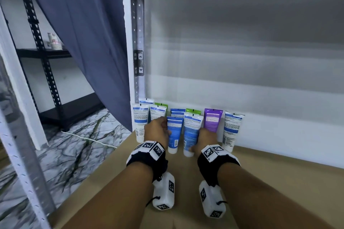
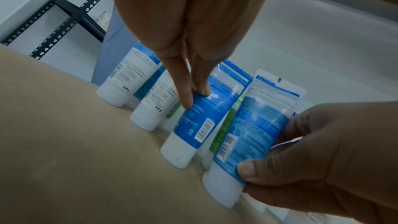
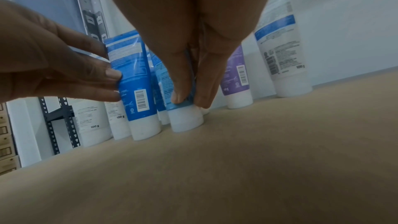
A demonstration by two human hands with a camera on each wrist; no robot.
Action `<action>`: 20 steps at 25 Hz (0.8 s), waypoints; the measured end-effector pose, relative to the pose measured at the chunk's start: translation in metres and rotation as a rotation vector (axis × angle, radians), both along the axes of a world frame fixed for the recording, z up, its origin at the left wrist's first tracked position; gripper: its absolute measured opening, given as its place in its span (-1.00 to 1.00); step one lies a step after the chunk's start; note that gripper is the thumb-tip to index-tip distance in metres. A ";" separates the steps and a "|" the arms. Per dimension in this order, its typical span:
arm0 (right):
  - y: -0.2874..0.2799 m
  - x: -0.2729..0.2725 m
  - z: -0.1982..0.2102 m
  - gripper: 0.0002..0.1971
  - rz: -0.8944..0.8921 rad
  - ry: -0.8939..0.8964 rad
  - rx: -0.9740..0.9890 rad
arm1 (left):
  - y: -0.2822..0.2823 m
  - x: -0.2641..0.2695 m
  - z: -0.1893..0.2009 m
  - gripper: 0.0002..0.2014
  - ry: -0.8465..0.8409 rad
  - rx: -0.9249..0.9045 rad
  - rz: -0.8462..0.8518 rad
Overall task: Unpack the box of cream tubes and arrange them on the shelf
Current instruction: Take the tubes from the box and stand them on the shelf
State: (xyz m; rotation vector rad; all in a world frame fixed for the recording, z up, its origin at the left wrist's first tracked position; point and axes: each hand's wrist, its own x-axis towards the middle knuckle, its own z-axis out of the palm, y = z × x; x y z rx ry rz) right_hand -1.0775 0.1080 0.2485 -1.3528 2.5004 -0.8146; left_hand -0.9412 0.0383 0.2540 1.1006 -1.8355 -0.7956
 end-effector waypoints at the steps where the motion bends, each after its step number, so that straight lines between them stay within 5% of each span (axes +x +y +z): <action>1: -0.004 -0.002 0.000 -0.88 0.005 0.023 0.005 | -0.002 -0.002 -0.001 -0.62 0.001 -0.015 -0.007; 8: -0.011 -0.005 -0.005 -0.60 -0.017 0.061 0.006 | -0.010 -0.009 -0.009 -0.58 0.012 -0.057 -0.032; 16: 0.013 0.007 0.003 -0.66 -0.068 -0.020 0.109 | -0.003 0.004 -0.011 -0.85 -0.144 0.009 0.066; 20: 0.039 0.034 0.010 -0.64 -0.037 -0.023 0.171 | 0.030 0.041 -0.005 -0.80 -0.127 0.059 0.059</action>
